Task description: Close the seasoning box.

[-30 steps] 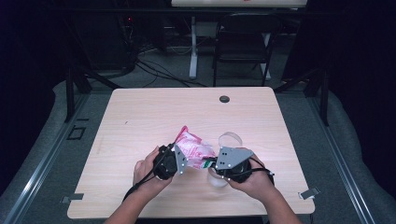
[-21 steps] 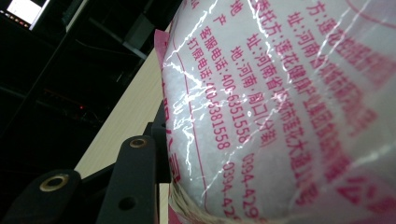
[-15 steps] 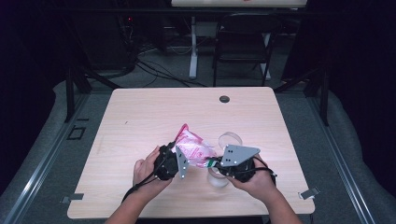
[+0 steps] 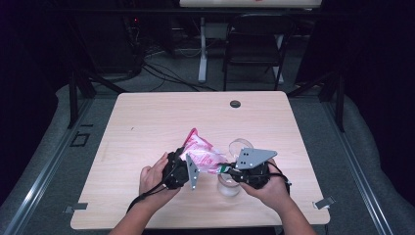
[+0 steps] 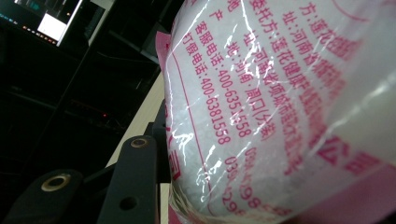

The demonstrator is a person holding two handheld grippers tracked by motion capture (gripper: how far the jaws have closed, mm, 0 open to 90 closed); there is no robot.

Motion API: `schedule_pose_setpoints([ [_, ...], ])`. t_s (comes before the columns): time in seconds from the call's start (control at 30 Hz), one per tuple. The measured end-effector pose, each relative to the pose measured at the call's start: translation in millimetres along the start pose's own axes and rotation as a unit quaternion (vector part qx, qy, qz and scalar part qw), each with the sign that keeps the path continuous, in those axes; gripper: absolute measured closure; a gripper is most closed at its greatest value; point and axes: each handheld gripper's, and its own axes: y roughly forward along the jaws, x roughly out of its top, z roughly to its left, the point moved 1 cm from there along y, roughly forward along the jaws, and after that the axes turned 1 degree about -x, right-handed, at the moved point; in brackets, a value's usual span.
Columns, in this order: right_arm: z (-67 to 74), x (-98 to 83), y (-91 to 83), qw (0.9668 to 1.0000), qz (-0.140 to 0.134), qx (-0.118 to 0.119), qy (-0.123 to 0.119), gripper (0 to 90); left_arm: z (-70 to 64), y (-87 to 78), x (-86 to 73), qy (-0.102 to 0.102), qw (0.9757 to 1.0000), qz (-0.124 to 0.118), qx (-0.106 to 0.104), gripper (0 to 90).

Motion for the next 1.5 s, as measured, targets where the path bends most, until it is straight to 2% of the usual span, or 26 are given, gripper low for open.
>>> schedule_pose_setpoints([
  [0.23,-2.1,-1.8,-1.1,1.0000,-0.004,-0.004,0.005,90.0,-0.4,-2.1,2.9,0.015,0.9997,-0.002,0.020,61.1],
  [0.5,-3.2,-3.5,-3.0,0.9999,-0.004,-0.008,0.008,90.0,-1.0,-4.0,5.1,0.029,0.9991,-0.002,0.030,61.2],
  [0.67,-3.4,-3.8,-3.8,0.9999,-0.004,-0.010,0.007,90.0,0.0,-4.9,6.4,0.035,0.9989,0.002,0.030,61.3],
  [0.77,-3.9,-4.1,-4.7,0.9999,-0.006,-0.011,0.009,90.0,-0.8,-4.6,7.5,0.032,0.9990,-0.002,0.031,61.3],
  [0.9,-4.7,-5.0,-5.8,0.9998,-0.007,-0.012,0.011,90.0,0.1,-4.9,9.7,0.043,0.9985,0.001,0.034,61.3],
  [1.13,-6.4,-7.0,-7.6,0.9998,-0.007,-0.015,0.012,90.0,-1.4,-4.2,12.2,0.044,0.9984,-0.003,0.035,61.4],
  [1.5,-8.4,-10.2,-8.5,0.9997,-0.007,-0.016,0.017,90.0,-1.6,-5.3,15.1,0.066,0.9968,0.001,0.045,61.5],
])
